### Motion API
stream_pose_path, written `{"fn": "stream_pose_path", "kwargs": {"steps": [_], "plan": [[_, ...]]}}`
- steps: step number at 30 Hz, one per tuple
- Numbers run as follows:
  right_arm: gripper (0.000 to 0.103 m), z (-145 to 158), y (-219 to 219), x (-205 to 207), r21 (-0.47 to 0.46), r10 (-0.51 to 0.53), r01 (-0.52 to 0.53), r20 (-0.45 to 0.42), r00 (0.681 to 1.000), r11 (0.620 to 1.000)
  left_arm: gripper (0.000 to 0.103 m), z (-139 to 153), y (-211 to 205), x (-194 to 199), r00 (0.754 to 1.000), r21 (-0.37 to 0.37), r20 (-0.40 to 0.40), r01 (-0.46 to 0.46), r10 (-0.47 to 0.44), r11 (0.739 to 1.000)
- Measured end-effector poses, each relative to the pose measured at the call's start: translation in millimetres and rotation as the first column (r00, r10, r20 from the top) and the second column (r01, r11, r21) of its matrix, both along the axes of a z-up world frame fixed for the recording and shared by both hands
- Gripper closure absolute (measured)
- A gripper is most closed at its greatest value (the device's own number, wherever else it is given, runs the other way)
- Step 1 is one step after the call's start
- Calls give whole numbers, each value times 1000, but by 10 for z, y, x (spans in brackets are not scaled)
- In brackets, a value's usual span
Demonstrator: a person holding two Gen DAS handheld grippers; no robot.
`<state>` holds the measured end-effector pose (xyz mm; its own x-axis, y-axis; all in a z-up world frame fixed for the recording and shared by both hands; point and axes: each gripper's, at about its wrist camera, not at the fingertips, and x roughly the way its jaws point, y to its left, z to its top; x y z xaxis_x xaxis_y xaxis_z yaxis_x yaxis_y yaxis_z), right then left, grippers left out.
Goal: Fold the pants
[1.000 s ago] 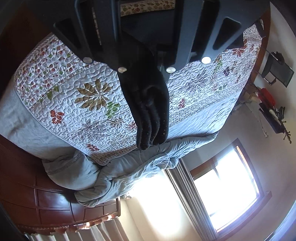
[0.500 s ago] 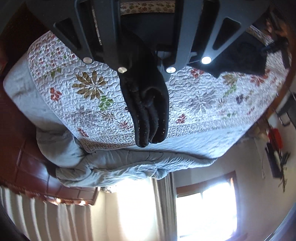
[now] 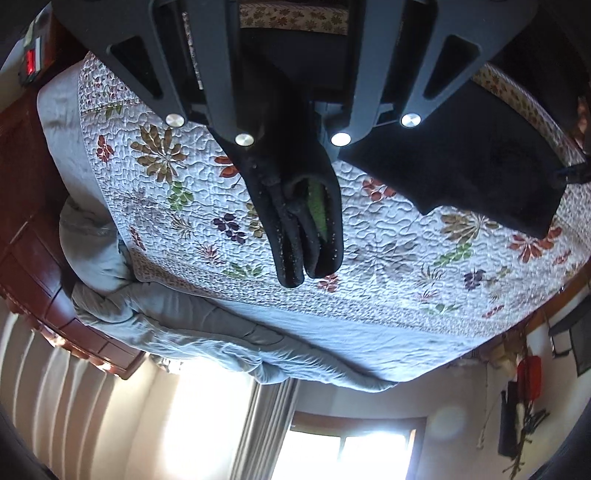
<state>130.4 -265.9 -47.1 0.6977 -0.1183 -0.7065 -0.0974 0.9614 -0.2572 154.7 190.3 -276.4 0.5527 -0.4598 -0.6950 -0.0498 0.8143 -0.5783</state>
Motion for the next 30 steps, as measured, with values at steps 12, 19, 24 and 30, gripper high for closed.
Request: {"fn": "stream_pose_path", "kwargs": {"steps": [12, 19, 24, 30], "plan": [[94, -376, 360, 14, -155, 96, -102, -51, 994, 983, 10, 14, -1, -8, 1000, -2, -4, 9, -9, 1000], [94, -581, 533, 54, -211, 148, -162, -77, 986, 964, 10, 6, 13, 27, 1000, 2, -9, 9, -9, 1000], [94, -744, 650, 74, -261, 188, -207, -97, 977, 943, 10, 6, 0, 51, 1000, 4, -11, 10, -10, 1000], [94, -881, 753, 103, -279, 212, -238, -119, 970, 930, 10, 1, -6, 73, 1000, -3, -13, 11, -11, 1000]]}}
